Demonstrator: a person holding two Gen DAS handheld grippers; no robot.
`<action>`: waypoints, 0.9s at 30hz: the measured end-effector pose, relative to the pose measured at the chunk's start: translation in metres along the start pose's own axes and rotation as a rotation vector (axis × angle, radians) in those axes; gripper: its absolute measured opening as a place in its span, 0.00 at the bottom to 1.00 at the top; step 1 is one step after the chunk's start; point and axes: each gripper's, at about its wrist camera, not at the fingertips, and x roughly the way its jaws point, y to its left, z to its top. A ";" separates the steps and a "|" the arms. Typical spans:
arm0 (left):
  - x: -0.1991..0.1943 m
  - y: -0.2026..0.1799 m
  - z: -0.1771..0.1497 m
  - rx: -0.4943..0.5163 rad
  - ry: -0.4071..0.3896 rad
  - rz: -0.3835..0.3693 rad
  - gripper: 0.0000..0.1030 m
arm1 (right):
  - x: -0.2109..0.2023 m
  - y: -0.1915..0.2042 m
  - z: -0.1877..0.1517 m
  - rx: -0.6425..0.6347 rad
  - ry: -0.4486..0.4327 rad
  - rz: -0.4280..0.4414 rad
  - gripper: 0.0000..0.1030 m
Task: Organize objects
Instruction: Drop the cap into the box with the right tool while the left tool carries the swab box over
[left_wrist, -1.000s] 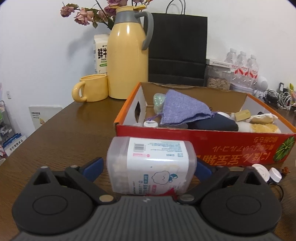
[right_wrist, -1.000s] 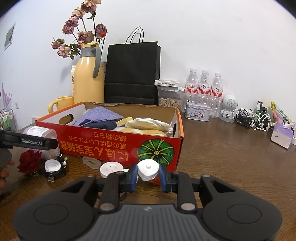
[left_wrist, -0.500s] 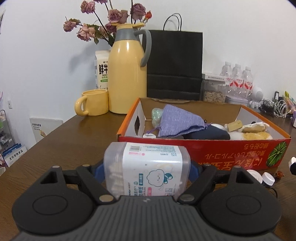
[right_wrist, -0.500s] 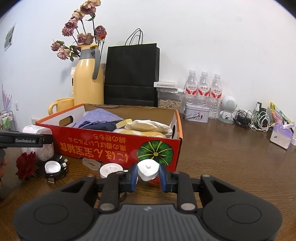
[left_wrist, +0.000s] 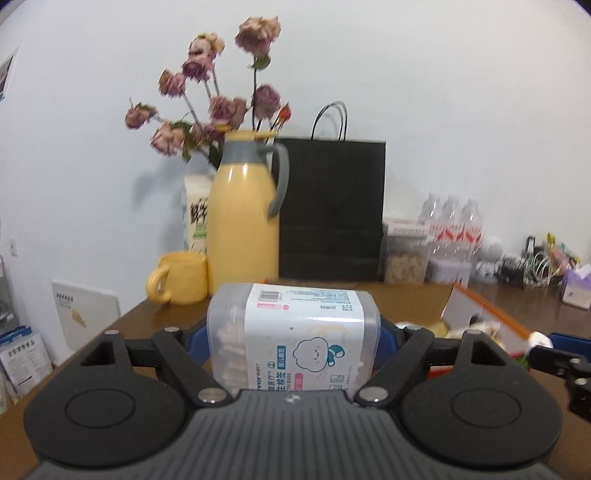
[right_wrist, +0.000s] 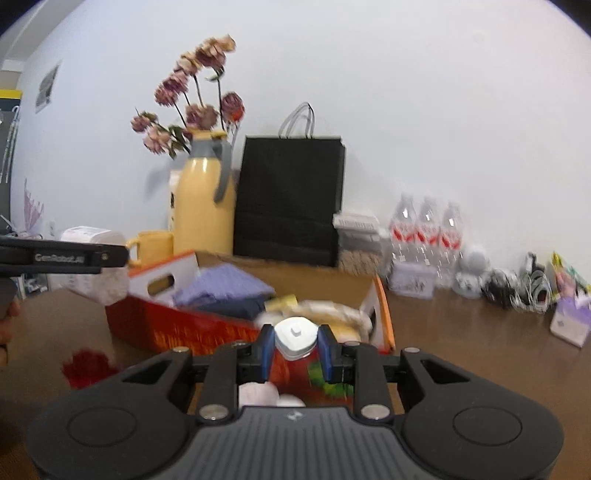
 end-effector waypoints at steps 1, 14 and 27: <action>0.002 -0.002 0.005 0.000 -0.008 -0.002 0.80 | 0.003 0.002 0.005 -0.007 -0.011 0.001 0.23; 0.078 -0.020 0.028 -0.055 0.035 -0.010 0.80 | 0.093 0.002 0.054 0.059 -0.022 -0.020 0.23; 0.129 -0.028 0.010 -0.017 0.124 0.000 0.80 | 0.151 -0.018 0.038 0.143 0.069 -0.047 0.23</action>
